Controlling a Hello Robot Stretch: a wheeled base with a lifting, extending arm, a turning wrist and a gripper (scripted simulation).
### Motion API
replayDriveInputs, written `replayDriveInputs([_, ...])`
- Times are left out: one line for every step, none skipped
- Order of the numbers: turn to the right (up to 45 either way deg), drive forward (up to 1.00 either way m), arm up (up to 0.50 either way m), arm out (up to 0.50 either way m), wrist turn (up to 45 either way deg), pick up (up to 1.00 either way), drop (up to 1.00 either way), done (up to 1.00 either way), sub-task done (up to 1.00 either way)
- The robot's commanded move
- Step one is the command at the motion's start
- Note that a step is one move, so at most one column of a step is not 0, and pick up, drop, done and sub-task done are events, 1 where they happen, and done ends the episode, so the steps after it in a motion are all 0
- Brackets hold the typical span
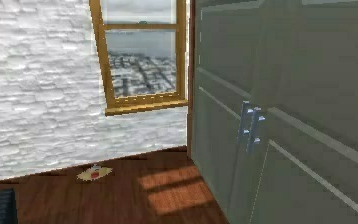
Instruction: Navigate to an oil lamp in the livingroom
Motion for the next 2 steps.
replayDriveInputs([-6.0, 0.0, 0.0, 0.0, 0.0, 0.0, 0.0, 0.0, 0.0])
replayDriveInputs([0.0, 0.75, 0.0, 0.0, 0.0, 0.0, 0.0, 0.0, 0.0])
